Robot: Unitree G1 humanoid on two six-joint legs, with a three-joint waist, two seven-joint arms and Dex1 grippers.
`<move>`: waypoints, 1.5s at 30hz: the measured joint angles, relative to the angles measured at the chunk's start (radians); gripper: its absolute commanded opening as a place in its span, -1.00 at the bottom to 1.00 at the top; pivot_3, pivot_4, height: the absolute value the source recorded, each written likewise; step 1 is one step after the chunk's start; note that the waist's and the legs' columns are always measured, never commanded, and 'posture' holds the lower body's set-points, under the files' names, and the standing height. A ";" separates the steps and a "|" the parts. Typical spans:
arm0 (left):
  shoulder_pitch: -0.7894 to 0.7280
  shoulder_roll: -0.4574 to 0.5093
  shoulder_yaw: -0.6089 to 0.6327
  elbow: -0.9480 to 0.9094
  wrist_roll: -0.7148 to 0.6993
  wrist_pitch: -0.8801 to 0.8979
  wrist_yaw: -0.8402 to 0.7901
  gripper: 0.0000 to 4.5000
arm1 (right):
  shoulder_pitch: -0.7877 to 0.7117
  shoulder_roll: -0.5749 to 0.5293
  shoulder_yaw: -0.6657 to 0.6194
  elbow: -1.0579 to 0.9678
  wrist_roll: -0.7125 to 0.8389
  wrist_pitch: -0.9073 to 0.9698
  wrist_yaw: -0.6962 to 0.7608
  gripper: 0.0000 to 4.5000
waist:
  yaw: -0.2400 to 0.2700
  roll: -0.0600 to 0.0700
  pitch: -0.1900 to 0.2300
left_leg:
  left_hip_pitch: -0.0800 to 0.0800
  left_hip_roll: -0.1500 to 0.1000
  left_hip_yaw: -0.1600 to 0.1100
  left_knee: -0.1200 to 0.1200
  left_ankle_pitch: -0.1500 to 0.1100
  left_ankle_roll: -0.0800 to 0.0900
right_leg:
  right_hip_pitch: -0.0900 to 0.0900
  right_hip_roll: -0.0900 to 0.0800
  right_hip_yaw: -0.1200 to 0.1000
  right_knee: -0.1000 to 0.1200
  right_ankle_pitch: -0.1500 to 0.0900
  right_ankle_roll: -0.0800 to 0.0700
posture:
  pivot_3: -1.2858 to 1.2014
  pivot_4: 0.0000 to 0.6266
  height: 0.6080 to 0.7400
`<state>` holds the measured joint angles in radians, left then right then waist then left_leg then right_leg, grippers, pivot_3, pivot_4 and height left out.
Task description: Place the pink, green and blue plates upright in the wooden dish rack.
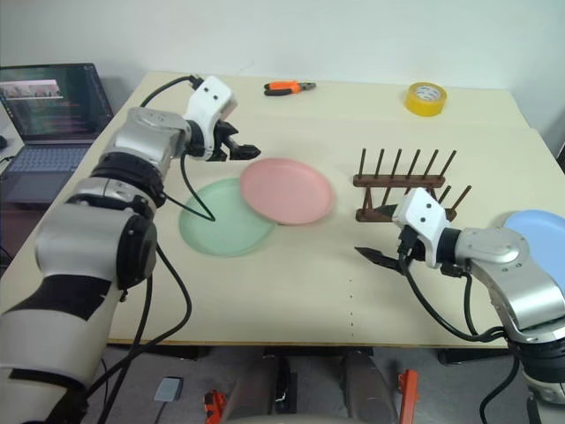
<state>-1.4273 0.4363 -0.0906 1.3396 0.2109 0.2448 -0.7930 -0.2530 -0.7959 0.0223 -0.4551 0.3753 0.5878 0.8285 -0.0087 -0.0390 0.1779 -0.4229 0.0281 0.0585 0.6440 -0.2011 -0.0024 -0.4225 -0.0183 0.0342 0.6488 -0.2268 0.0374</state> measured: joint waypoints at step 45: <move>0.073 -0.031 0.015 0.011 0.018 0.049 0.015 -0.98 | 0.023 0.009 0.000 -0.070 -0.001 0.059 -0.031 1.00 | 0.000 -0.001 -0.001 | 0.001 0.000 0.000 0.001 0.000 0.000 | 0.001 0.000 0.000 0.000 0.001 0.000 | 0.03 -0.52 1.00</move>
<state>-1.3538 0.4054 -0.0759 1.3508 0.2286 0.2939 -0.7783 -0.2299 -0.7871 0.0222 -0.5251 0.3747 0.6463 0.7976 -0.0086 -0.0397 0.1768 -0.4223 0.0282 0.0586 0.6449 -0.2010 -0.0024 -0.4220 -0.0180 0.0345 0.6489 -0.2257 0.0372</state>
